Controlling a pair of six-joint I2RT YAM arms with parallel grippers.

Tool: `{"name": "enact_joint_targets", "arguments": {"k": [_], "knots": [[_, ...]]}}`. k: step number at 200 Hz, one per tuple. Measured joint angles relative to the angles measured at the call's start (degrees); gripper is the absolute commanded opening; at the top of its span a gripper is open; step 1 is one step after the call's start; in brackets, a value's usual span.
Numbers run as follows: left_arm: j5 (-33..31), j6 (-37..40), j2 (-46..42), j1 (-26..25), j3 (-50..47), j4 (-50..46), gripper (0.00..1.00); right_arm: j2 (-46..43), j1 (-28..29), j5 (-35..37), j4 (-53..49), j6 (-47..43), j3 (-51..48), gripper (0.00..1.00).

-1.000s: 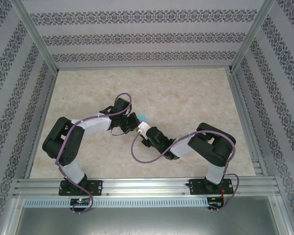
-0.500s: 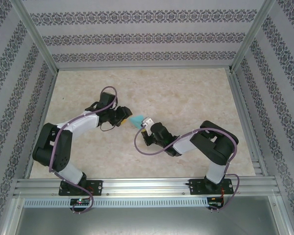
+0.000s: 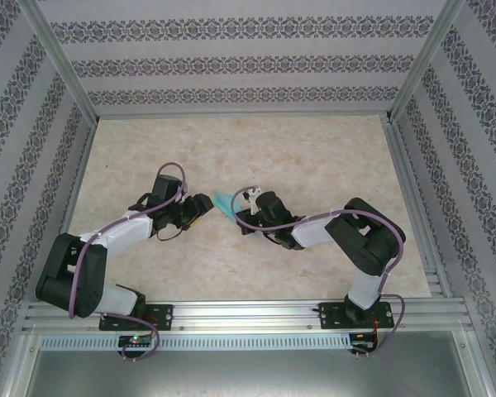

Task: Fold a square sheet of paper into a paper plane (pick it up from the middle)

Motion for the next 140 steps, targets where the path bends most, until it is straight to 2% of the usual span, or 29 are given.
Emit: {"name": "enact_joint_targets", "arguments": {"k": [35, 101, 140], "knots": [[1.55, 1.22, -0.02, -0.76, -1.44, 4.04, 0.67, 0.00, -0.33, -2.19, -0.35, 4.17, -0.04, 0.00], [2.93, 1.77, 3.26, -4.61, -1.46, 11.50, 0.50, 1.75, -1.81, -8.90, 0.63, 9.70, -0.04, 0.02], [3.50, 1.75, 6.08, -5.79, -1.55, 13.97, 0.48, 3.91, -2.19, -11.50, 1.49, 11.87, -0.04, 0.07]]}}
